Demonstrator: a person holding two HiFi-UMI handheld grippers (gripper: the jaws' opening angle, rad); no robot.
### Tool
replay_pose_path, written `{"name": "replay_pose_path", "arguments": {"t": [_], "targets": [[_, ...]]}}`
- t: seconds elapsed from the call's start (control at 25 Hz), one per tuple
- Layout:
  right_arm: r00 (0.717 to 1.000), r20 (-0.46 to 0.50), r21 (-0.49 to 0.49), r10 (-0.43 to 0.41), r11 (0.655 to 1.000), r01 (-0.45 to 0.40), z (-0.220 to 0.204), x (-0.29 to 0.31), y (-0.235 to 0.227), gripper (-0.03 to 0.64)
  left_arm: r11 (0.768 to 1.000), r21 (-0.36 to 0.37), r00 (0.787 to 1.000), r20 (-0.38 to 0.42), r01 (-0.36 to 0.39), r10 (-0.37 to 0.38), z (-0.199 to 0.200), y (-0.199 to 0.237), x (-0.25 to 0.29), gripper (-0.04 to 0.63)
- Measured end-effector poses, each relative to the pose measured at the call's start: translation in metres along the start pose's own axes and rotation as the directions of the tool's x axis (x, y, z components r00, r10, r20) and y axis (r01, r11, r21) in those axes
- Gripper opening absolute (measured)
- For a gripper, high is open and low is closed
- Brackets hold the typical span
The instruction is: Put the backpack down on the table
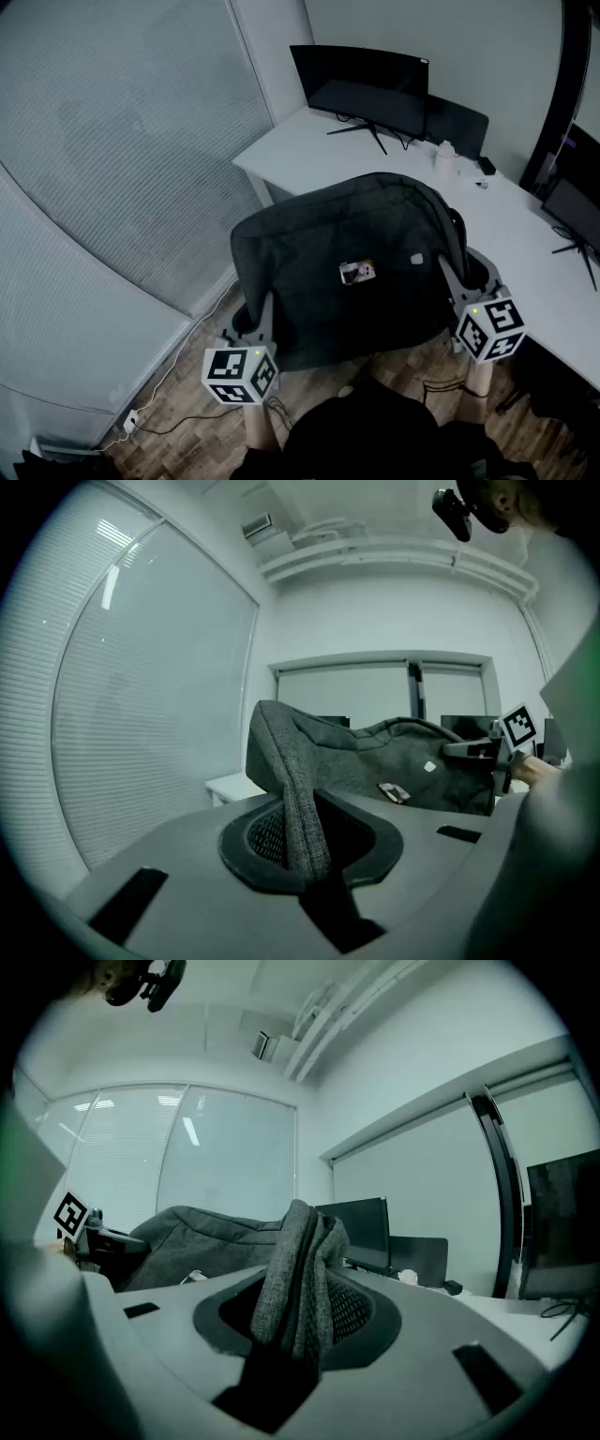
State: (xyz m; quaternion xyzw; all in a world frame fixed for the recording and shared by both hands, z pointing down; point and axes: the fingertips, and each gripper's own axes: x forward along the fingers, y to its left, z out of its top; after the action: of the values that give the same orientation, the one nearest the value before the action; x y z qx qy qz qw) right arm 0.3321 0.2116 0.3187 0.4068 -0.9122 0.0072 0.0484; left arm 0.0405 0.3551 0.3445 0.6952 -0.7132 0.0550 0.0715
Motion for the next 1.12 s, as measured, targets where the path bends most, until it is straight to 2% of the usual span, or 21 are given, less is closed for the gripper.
{"name": "replay_pose_path", "arguments": {"t": [0.72,1.12], "targets": [[0.999,-0.028,0.018,0.036,0.999,-0.035,-0.012,-0.002,-0.009,0.135,0.999,-0.014,0.999,-0.044,-0.029,0.029,-0.010,-0.011,0.000,0.054],[0.997,-0.056,0.028,0.058,0.998,-0.057,-0.020,0.025,-0.018,0.135,0.998,-0.032,0.996,-0.072,-0.047,0.044,-0.019,-0.004,0.019,0.054]]}}
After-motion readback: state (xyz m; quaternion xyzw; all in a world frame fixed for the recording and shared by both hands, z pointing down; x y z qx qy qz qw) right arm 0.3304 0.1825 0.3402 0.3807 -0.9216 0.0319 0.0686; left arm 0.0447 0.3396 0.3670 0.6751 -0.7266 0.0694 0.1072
